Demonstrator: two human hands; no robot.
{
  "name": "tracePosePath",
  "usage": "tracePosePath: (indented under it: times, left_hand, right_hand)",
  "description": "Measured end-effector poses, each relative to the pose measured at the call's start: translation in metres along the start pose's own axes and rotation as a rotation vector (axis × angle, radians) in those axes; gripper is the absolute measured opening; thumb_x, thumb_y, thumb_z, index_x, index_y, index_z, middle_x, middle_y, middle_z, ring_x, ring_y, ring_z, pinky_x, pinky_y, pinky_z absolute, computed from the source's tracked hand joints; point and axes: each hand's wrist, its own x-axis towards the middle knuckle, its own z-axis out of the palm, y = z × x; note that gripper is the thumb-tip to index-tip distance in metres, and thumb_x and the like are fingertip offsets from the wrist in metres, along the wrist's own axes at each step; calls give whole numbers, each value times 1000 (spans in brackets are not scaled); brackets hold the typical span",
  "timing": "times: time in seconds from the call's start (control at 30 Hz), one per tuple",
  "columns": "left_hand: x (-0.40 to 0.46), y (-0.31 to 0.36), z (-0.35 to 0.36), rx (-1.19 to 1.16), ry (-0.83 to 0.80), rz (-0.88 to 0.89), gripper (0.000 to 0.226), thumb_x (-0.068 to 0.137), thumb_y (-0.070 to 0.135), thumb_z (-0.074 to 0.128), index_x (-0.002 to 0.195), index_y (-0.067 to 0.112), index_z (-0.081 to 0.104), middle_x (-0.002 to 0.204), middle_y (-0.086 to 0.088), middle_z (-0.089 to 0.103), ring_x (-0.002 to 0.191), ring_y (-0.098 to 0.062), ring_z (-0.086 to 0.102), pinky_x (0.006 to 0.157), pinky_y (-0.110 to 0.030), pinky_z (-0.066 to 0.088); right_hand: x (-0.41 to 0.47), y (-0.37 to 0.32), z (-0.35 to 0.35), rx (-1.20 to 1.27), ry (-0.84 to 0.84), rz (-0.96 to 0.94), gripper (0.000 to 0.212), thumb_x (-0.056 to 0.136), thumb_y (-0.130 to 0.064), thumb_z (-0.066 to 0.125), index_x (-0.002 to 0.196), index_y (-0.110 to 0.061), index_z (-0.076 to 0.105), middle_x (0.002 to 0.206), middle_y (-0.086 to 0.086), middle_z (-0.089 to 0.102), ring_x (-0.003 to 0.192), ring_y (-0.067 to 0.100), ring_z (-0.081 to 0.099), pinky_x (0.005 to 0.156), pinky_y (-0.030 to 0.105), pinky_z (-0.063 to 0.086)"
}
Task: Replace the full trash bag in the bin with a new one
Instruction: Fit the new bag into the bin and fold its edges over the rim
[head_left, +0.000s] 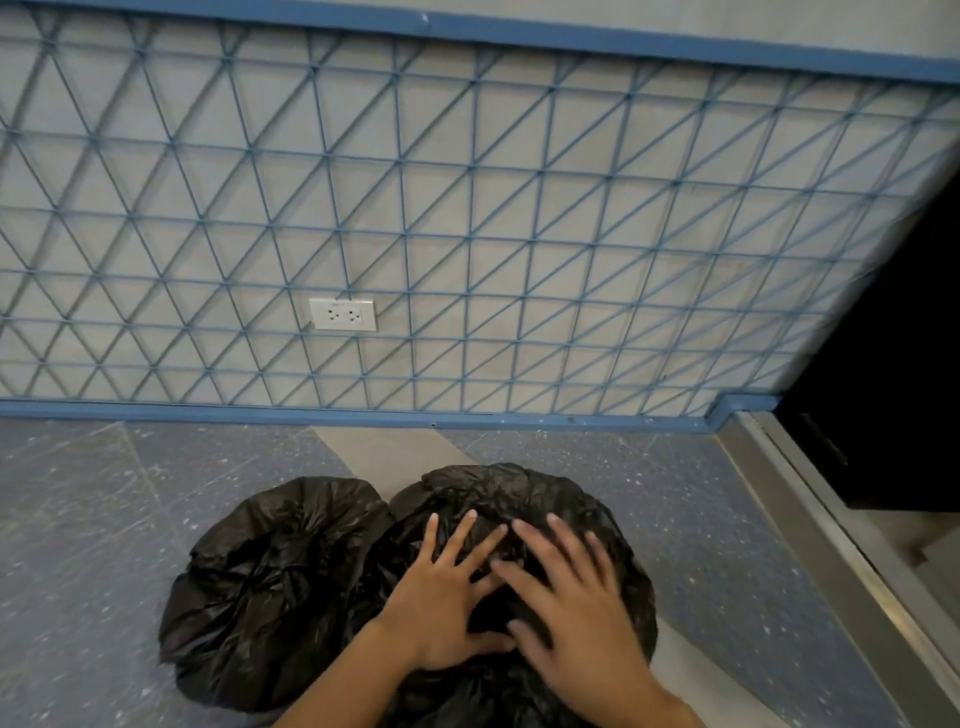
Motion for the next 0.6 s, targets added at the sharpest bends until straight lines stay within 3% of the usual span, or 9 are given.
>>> tracePosePath:
  times: [0.03,0.07,0.13,0.23,0.33,0.43,0.53,0.57,0.6]
  left_hand:
    - [8,-2,7,43,8,36,84,80,80,15,148,34,-2,156,-2,-8,142,-36,-12,111,-69,5]
    - [10,-1,8,24,-94,34,87,80,79,19,143,32,-18,149,-3,-26,136,-34,-29,110,-65,-12]
    - [11,1,6,46,-252,24,94,81,76,27,145,25,-20,140,-4,-37,129,-31,-40,108,-61,-21]
    - [20,-2,20,60,-418,8,97,80,78,28,150,22,-8,151,-6,-28,134,-31,-37,109,-63,-16]
    - [36,-2,34,105,-575,46,98,80,78,29,150,23,-11,156,-7,-25,136,-33,-36,107,-66,-16]
    - [55,5,55,80,-669,70,91,85,71,31,150,23,-12,156,-7,-24,138,-33,-34,105,-68,-18]
    - [71,9,72,60,-753,108,83,91,62,33,151,21,-9,157,-8,-22,140,-34,-30,106,-65,-16]
    - [75,9,73,60,-785,122,81,92,59,33,151,21,-9,157,-7,-22,140,-33,-29,107,-64,-15]
    - [76,8,75,58,-805,134,80,93,58,33,151,22,-8,157,-6,-21,140,-32,-29,108,-62,-15]
  right_hand:
    - [11,-1,6,-44,-130,-20,71,76,-61,51,141,-43,30,158,-6,18,144,28,10,112,48,9]
    - [21,0,13,-67,-197,-52,90,71,-66,53,147,-44,11,160,-5,-1,145,30,-8,116,50,-3]
    - [35,5,26,-7,-344,-89,112,66,-70,58,142,-44,-20,155,-6,-28,139,29,-34,111,51,-21]
    - [41,14,51,86,-510,-68,121,61,-78,57,140,-42,-26,150,-6,-38,135,28,-39,112,47,-19]
    - [35,25,77,208,-723,62,126,46,-92,37,136,-37,-32,142,-2,-46,131,29,-41,116,52,-12]
    - [35,35,99,189,-868,93,128,44,-91,33,133,-33,-38,144,9,-43,115,28,-54,110,45,-23]
    - [40,38,112,166,-991,41,112,30,-98,24,88,-54,-61,119,-1,-63,81,9,-71,96,35,-37]
    - [38,41,123,156,-1046,54,109,30,-100,20,89,-55,-60,112,-6,-69,80,9,-71,100,40,-33]
    - [37,43,130,109,-1059,80,113,43,-98,24,107,-50,-56,119,-5,-68,89,15,-69,106,47,-25]
